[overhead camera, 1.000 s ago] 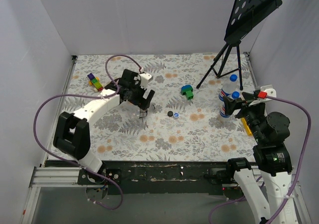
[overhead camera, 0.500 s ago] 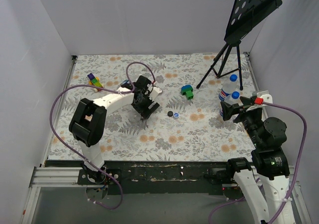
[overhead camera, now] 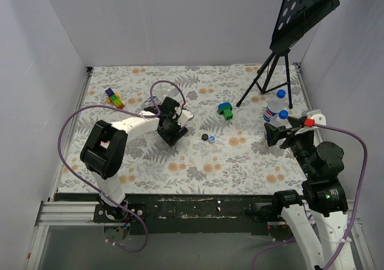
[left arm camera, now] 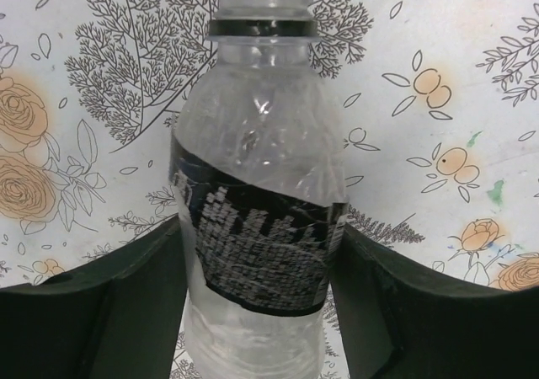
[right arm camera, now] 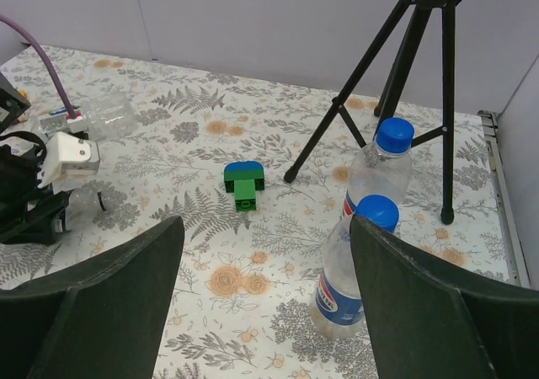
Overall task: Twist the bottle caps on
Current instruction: Pick up the plastic bottle at the center of the board, then screw the bottle cap onto the plastic bottle.
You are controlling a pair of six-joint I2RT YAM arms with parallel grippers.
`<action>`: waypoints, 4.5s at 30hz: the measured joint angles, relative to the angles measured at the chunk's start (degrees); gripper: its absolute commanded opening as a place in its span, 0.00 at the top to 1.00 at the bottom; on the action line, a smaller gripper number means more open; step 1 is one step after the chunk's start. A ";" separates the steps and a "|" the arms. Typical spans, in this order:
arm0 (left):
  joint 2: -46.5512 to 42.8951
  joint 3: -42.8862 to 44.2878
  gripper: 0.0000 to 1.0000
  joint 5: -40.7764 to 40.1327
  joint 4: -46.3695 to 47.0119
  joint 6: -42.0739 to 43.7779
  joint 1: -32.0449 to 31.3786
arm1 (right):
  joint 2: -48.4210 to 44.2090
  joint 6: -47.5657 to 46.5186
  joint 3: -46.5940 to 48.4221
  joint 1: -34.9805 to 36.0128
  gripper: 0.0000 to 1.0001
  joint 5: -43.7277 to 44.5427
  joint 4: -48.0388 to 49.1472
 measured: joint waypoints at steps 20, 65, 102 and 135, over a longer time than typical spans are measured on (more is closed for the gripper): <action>-41.16 -19.96 0.53 15.08 16.02 -3.96 0.00 | 19.65 -6.21 15.26 0.09 0.18 -19.15 -9.42; -85.94 -49.40 0.49 4.35 56.50 -21.57 5.86 | 95.80 -6.19 47.89 30.99 0.43 3.48 -22.62; -84.04 -49.40 0.49 8.24 56.74 -22.23 6.60 | 99.73 -5.77 48.65 31.10 0.55 4.72 -21.68; -79.91 -49.40 0.49 13.31 54.60 -19.06 6.78 | 85.55 -10.10 48.87 31.21 0.73 -1.90 -26.80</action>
